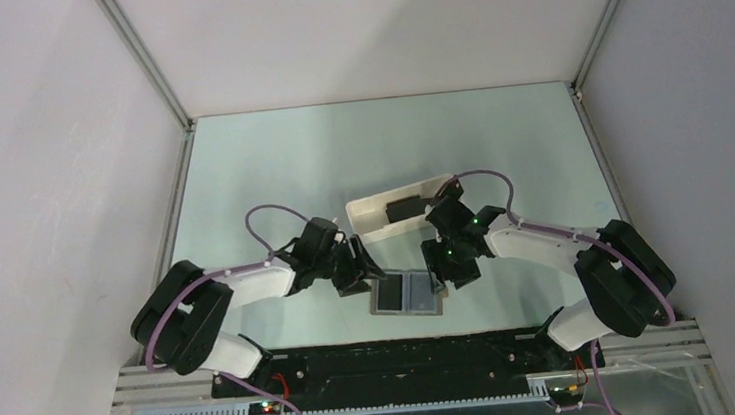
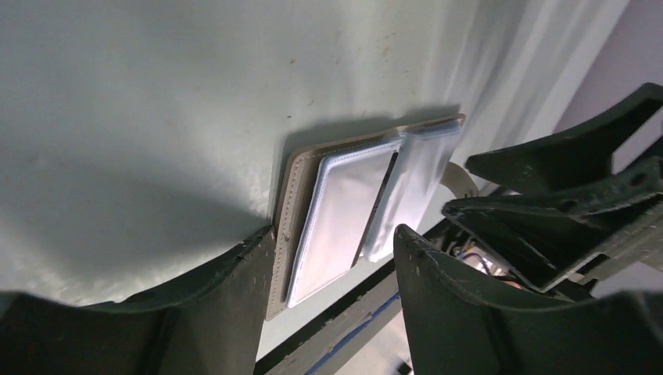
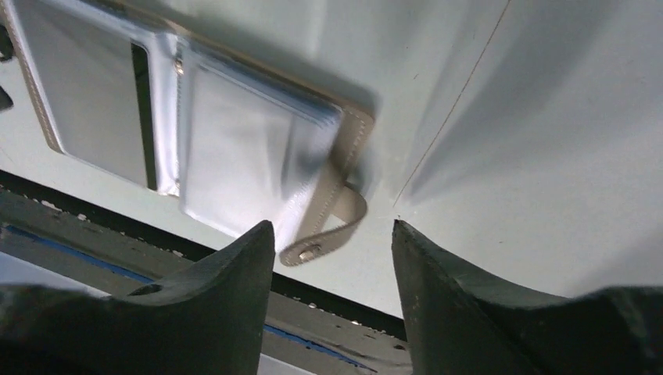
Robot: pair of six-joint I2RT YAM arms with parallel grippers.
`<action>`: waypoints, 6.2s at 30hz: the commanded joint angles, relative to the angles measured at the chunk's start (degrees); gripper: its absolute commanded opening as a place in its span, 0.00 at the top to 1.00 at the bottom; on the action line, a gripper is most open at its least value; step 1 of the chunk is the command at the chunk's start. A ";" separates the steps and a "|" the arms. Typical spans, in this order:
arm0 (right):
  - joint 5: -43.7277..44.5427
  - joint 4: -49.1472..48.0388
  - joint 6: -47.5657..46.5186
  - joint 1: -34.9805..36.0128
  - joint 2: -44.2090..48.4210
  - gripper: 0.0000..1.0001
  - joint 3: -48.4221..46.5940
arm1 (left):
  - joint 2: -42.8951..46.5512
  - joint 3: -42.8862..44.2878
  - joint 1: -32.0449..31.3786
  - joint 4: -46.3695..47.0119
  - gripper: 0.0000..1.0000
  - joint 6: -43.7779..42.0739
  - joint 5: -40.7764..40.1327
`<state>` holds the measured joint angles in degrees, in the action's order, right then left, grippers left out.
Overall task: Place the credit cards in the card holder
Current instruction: Close the card holder at the center of the board.
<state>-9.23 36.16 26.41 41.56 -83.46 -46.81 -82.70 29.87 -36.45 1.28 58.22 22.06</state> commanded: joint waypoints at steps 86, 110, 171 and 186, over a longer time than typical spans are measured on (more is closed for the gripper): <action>-23.62 -13.28 1.79 -16.19 11.84 0.33 11.50 | -9.25 18.55 -17.65 -10.46 0.99 -0.34 -11.71; -28.27 -17.75 3.15 -17.60 5.80 1.00 16.40 | -15.21 19.75 -20.55 -12.09 0.99 0.03 -11.45; -29.74 -27.18 9.14 -13.18 0.27 1.00 13.91 | -11.35 12.69 -16.31 9.05 1.00 3.85 -0.49; -28.44 -23.69 8.98 -14.59 7.11 0.65 13.58 | -10.33 15.79 -16.84 -1.76 1.00 -0.32 -6.08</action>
<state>-38.28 11.03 35.77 27.83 -79.29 -31.44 -93.86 42.65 -52.90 3.07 60.45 18.13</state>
